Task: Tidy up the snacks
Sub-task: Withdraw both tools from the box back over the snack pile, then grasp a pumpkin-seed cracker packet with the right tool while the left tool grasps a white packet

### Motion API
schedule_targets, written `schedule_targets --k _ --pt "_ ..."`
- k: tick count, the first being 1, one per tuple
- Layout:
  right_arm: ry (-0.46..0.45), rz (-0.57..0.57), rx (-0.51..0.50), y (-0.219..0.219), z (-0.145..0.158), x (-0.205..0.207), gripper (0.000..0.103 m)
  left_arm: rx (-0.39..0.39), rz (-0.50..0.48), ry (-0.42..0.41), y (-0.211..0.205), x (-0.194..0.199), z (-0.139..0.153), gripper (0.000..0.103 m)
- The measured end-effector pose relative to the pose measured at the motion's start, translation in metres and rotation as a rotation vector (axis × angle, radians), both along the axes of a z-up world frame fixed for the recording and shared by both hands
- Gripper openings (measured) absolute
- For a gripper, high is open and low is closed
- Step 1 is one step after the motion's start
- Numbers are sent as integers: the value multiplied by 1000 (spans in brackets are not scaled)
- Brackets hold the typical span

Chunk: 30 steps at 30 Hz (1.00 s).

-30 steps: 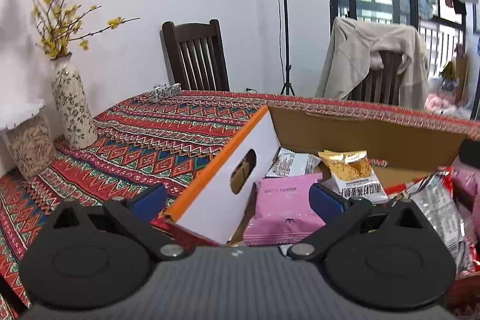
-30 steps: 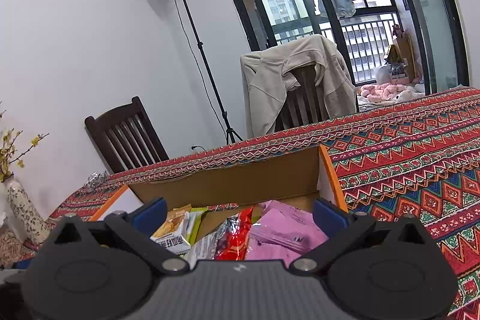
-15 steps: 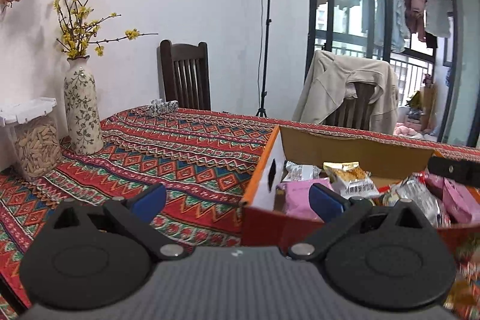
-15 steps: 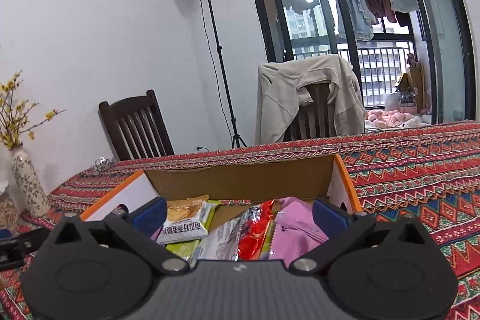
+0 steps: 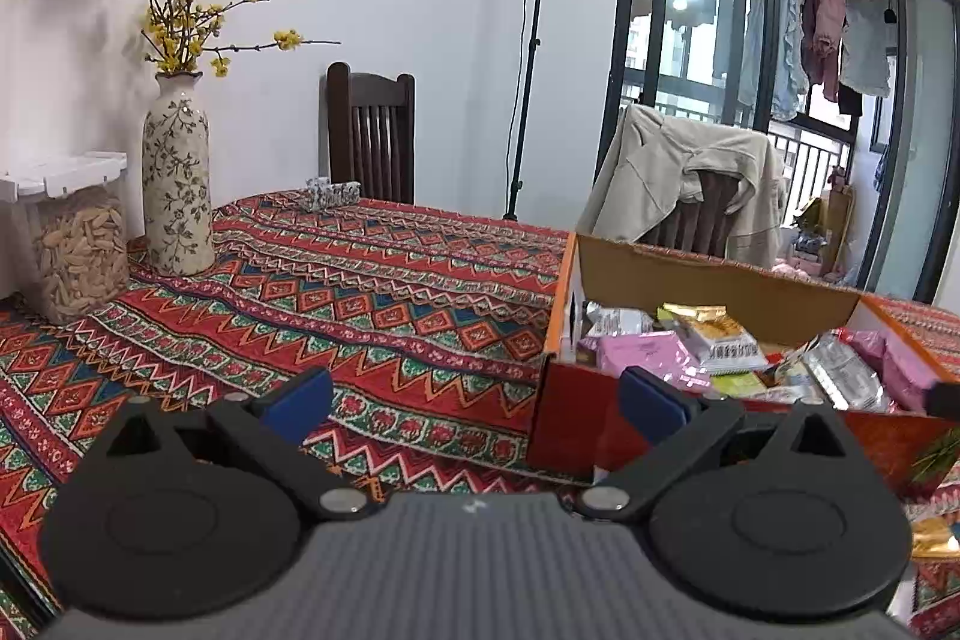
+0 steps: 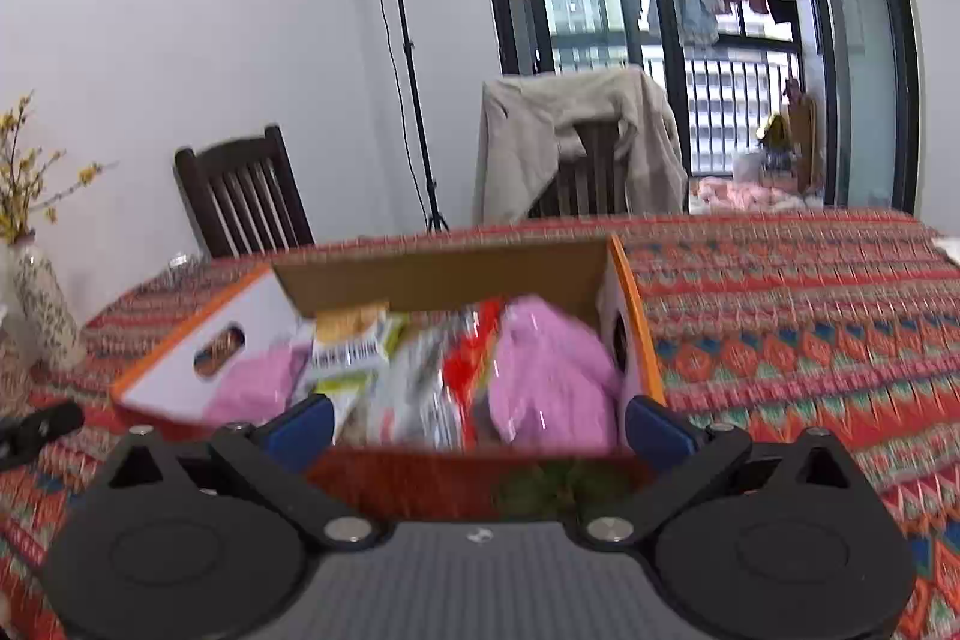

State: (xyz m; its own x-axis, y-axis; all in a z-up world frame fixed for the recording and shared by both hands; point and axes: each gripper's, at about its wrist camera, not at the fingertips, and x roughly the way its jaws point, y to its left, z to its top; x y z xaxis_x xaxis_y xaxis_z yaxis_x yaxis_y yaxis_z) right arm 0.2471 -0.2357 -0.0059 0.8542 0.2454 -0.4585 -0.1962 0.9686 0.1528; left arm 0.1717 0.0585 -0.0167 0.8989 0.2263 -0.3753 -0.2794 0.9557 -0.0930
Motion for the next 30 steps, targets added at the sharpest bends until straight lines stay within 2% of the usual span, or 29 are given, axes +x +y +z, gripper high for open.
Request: schedule_targets --k 7,13,20,22,27,30 --pt "65 31 -73 4 -14 -35 103 -42 -30 6 4 -2 -2 103" --pt "150 -2 -71 17 -26 -21 99 -57 -41 8 6 -3 -3 103" --pt "230 -50 -72 20 -40 -10 78 -64 -44 35 7 0 -5 103" --pt "222 -50 -95 22 -43 -14 74 -68 -47 42 7 1 -6 103" --pt "198 -48 -147 19 -44 -20 47 -65 -57 54 6 2 -8 103" --pt "182 -8 -136 15 -43 -24 43 -61 -63 60 4 3 -9 103"
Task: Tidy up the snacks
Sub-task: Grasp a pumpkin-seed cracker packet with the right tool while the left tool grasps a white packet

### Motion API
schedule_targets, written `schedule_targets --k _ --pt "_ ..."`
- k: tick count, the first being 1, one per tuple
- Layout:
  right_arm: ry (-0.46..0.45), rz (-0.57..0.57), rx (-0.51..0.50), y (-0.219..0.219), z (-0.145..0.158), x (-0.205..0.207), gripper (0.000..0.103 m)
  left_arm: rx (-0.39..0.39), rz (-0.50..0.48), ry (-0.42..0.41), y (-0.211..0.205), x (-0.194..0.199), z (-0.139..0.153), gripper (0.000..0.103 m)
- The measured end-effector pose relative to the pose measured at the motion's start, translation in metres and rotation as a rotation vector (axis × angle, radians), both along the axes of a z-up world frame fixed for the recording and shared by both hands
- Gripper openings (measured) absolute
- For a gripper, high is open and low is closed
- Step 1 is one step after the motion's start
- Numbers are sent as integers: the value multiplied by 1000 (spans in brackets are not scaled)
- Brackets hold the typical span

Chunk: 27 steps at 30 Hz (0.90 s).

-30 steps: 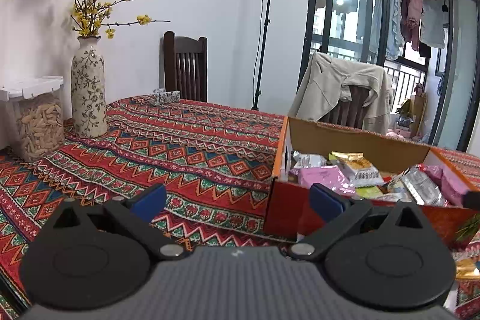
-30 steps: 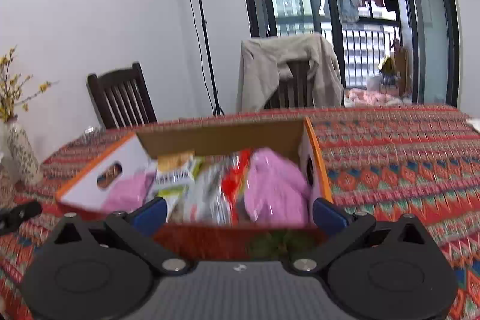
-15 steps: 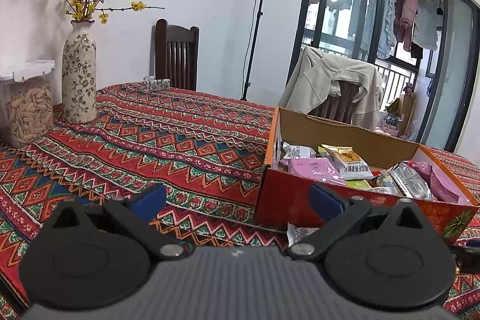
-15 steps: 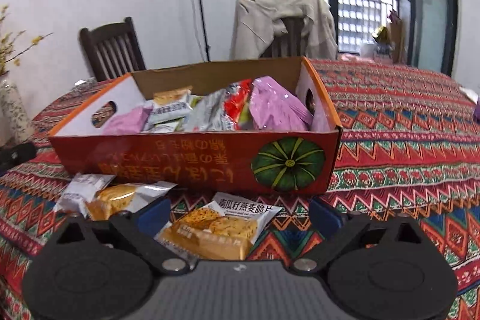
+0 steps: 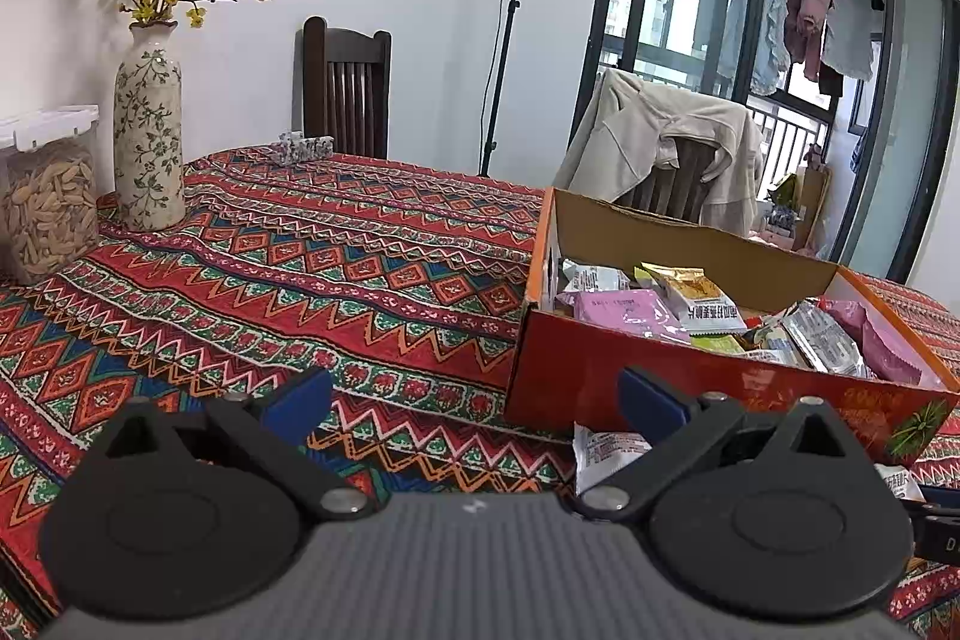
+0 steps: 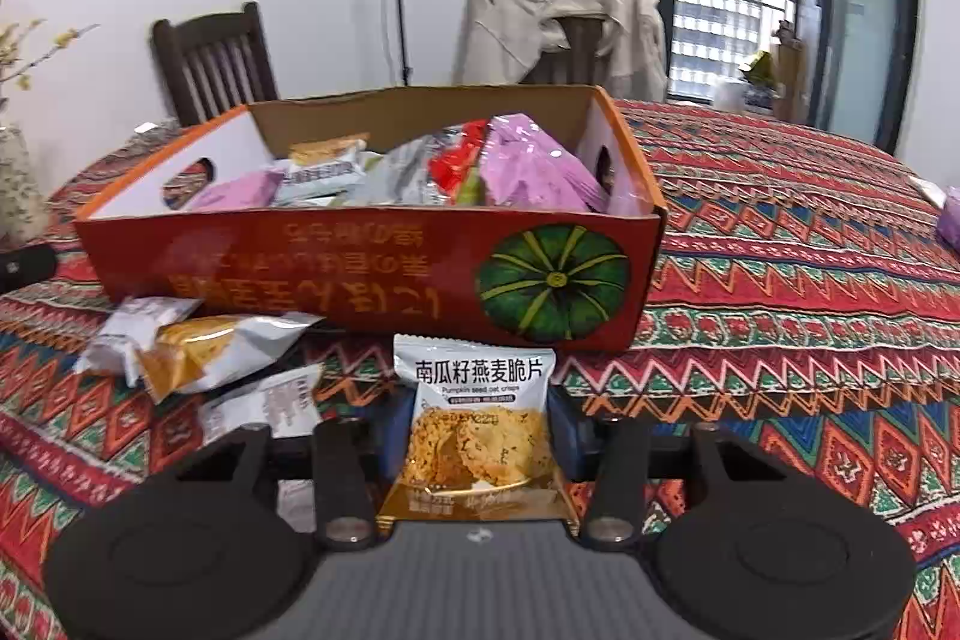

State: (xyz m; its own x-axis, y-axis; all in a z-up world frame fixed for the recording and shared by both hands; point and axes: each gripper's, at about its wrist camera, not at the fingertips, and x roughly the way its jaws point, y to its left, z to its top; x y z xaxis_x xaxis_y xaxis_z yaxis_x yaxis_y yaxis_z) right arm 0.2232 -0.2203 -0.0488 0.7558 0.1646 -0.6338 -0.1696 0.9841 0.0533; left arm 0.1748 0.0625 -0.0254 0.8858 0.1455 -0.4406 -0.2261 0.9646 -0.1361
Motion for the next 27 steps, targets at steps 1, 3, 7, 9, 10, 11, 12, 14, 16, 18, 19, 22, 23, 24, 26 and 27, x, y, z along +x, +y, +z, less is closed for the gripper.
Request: schedule_targets --k 1,3,7,9,10,11,12,14,16,18,19,22,23,24,26,27 --pt "-10 9 -1 0 0 -2 42 1 -3 5 -1 1 -1 103" --pt "-39 20 13 -2 2 -5 41 0 -10 15 -1 3 -2 103" --pt "-128 20 34 -6 7 -15 41 -18 -39 49 -3 7 -1 103" --pt "-151 22 42 -7 8 -18 41 -35 -73 92 -5 12 2 103" --pt "-158 22 46 -8 9 -19 41 -37 -85 108 -7 14 2 103" --pt "-164 22 56 -10 10 -19 41 -32 -95 125 -10 16 4 103" --pt "-164 21 64 -11 11 -19 41 -21 -102 138 -14 18 5 103" --pt "-164 16 84 -14 11 -19 41 -5 -113 153 -22 22 5 103" --pt "-166 12 100 -17 11 -19 41 -4 -129 178 -27 27 5 103" --pt "-167 11 110 -20 11 -20 41 -10 -138 211 -34 33 0 103" --pt "-167 11 114 -21 12 -20 41 -13 -138 224 -37 36 -2 103" --pt "-166 12 123 -21 12 -20 42 -7 -133 277 -44 47 -9 103" --pt "-167 13 125 -22 11 -20 42 -8 -134 288 -46 50 -11 103" --pt "-167 14 128 -22 11 -20 42 -7 -137 296 -48 51 -12 103" --pt "-166 16 131 -23 11 -20 42 0 -136 304 -52 54 -14 103" --pt "-165 17 133 -23 11 -20 42 5 -135 306 -54 55 -14 103"
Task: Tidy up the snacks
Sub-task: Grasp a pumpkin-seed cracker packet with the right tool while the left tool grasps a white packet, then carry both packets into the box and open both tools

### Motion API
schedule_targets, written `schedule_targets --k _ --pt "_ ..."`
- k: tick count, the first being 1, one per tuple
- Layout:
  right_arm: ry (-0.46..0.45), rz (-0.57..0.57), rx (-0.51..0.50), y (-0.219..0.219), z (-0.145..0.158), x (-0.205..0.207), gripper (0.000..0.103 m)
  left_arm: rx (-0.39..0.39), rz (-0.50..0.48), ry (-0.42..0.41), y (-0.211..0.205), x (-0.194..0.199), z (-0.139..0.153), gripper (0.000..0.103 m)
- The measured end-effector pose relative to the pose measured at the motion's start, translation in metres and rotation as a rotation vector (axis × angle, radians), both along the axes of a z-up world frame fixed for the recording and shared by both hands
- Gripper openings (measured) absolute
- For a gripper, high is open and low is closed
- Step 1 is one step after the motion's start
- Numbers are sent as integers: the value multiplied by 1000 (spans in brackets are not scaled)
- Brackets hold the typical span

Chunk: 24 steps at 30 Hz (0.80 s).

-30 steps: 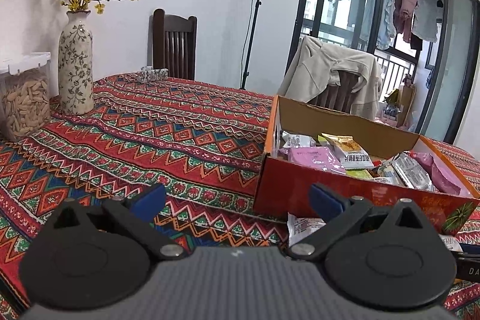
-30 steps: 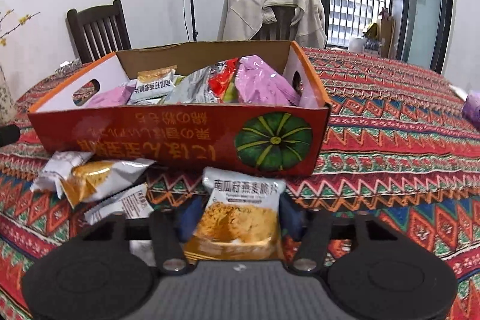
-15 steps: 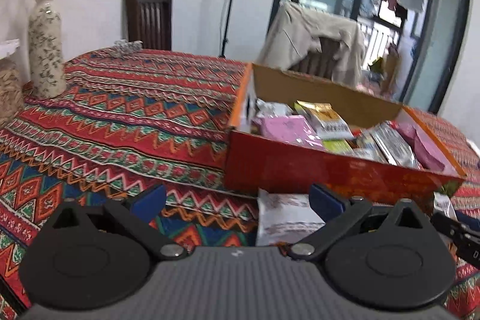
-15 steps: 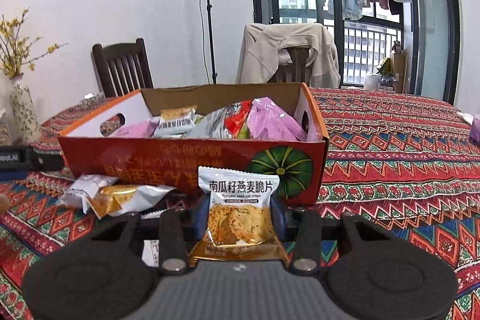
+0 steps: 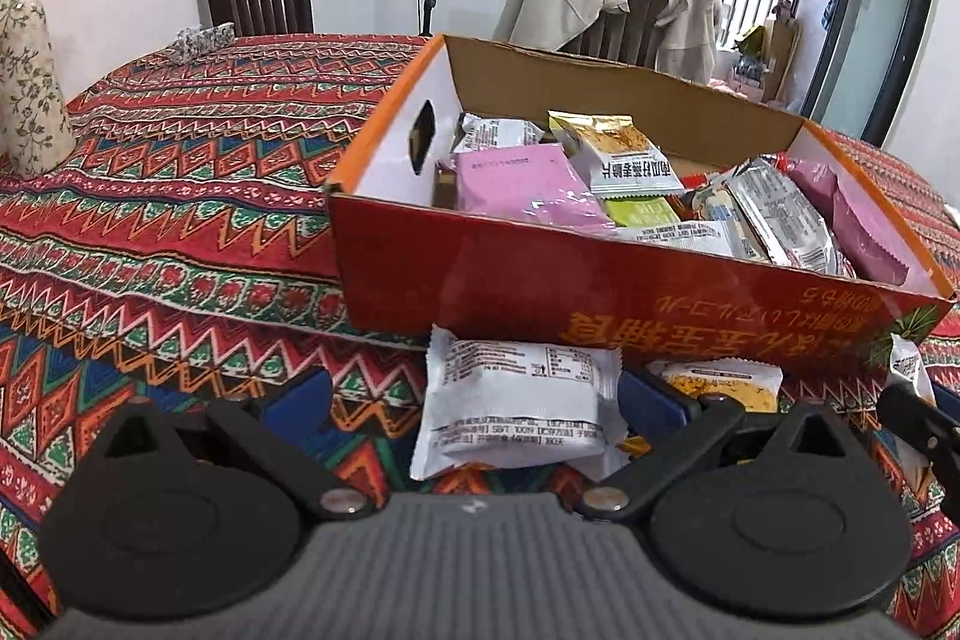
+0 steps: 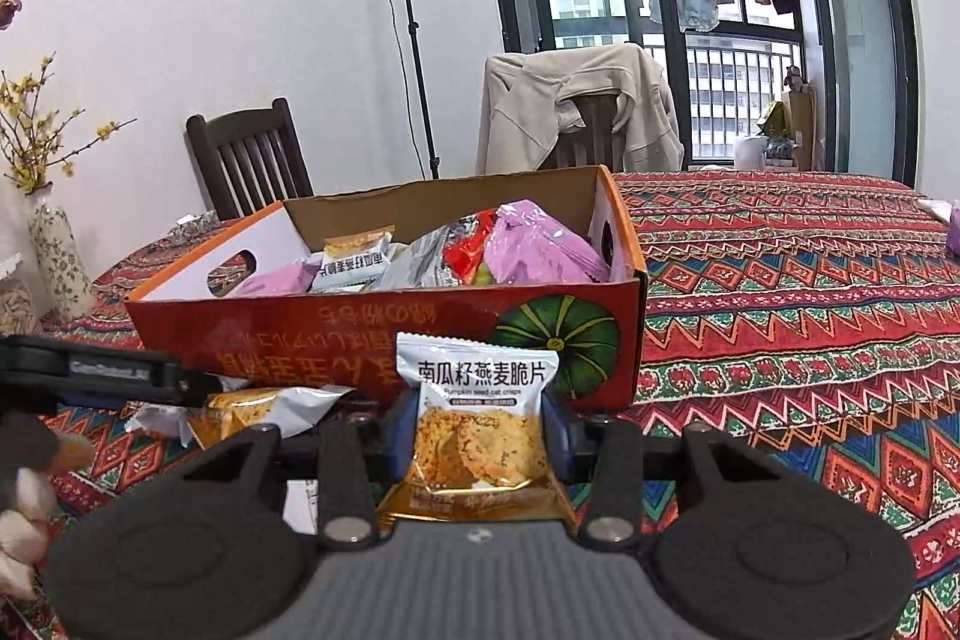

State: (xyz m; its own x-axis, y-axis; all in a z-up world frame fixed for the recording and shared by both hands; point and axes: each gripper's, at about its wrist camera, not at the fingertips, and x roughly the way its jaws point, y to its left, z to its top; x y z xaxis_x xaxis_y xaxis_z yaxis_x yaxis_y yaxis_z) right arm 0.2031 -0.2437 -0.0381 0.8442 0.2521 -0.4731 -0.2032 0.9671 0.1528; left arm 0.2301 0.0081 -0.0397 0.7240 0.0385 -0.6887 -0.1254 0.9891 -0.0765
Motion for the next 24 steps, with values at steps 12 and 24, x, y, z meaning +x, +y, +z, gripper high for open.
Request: schedule_targets --k 12,24 --pt "-2 13 5 0 -1 1 42 34 -32 -26 -14 -2 -6 53" --pt "-33 40 -8 5 1 -6 42 2 -36 -137 -5 -33 12 24"
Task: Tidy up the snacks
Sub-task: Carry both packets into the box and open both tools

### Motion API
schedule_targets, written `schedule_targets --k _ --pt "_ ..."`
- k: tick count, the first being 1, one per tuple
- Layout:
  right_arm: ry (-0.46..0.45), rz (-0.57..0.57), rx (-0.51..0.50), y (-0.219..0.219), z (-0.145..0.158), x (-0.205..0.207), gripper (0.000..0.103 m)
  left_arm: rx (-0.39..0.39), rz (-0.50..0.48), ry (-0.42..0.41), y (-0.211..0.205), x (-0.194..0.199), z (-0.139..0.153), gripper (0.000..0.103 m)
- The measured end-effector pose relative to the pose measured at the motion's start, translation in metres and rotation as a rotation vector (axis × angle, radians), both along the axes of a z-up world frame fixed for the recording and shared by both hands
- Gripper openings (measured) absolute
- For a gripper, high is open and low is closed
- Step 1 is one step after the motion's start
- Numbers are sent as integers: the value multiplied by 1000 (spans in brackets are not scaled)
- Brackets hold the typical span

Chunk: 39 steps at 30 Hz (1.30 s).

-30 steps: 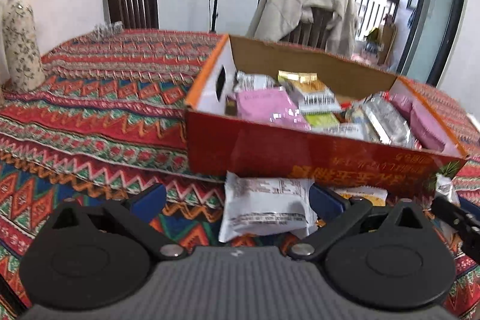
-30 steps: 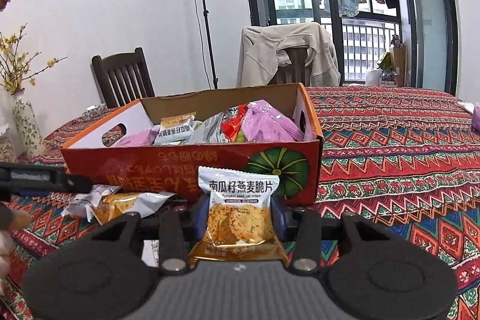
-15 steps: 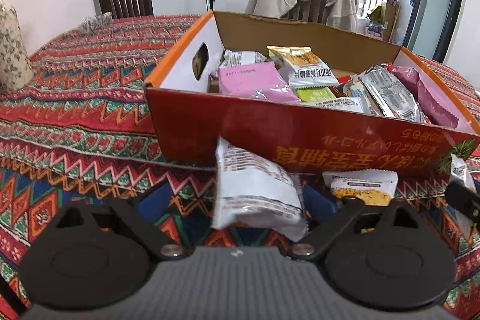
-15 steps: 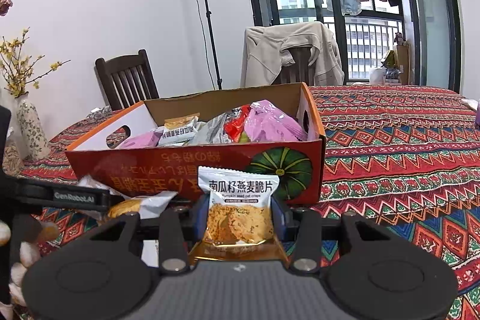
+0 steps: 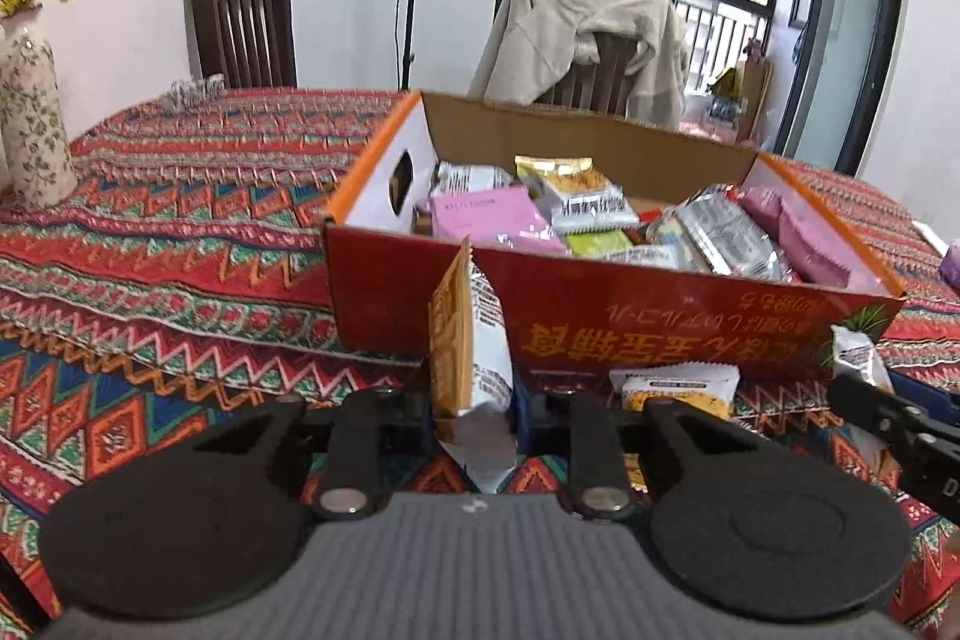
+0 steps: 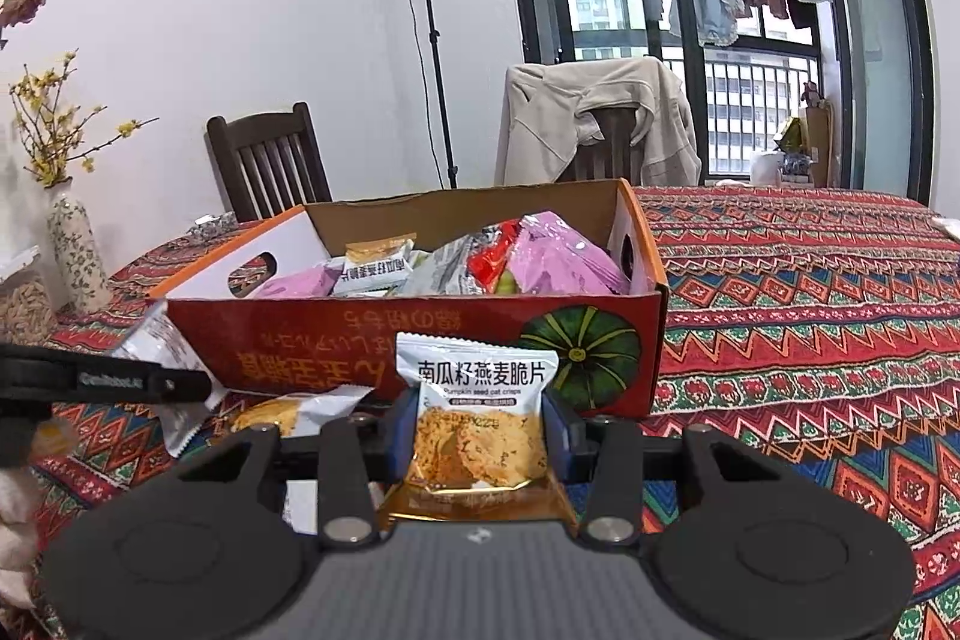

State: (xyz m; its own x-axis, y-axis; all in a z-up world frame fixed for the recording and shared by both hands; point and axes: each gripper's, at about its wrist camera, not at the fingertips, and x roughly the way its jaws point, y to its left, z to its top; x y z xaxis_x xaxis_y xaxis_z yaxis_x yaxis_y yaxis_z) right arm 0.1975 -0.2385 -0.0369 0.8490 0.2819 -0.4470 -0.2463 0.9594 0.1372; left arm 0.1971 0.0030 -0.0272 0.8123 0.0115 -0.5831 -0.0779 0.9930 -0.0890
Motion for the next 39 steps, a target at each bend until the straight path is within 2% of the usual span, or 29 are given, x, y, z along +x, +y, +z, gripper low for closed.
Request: schedule_targets --k 9,15,23,28,34,39 --pt "-69 30 -14 6 13 -13 42 21 -19 -104 0 -26 24 24" --pt "-143 47 -22 9 39 -16 42 31 -45 -176 -5 -26 48 24" --pt "-209 21 -7 12 76 21 42 17 -59 -235 -14 3 73 24" --pt "-224 -8 10 16 89 59 42 8 -36 -239 -17 33 77 24" --pt "-215 -53 38 21 82 102 42 -25 3 -247 -16 74 69 24" --pt "-194 -57 18 21 53 115 42 8 26 -234 -18 92 47 24"
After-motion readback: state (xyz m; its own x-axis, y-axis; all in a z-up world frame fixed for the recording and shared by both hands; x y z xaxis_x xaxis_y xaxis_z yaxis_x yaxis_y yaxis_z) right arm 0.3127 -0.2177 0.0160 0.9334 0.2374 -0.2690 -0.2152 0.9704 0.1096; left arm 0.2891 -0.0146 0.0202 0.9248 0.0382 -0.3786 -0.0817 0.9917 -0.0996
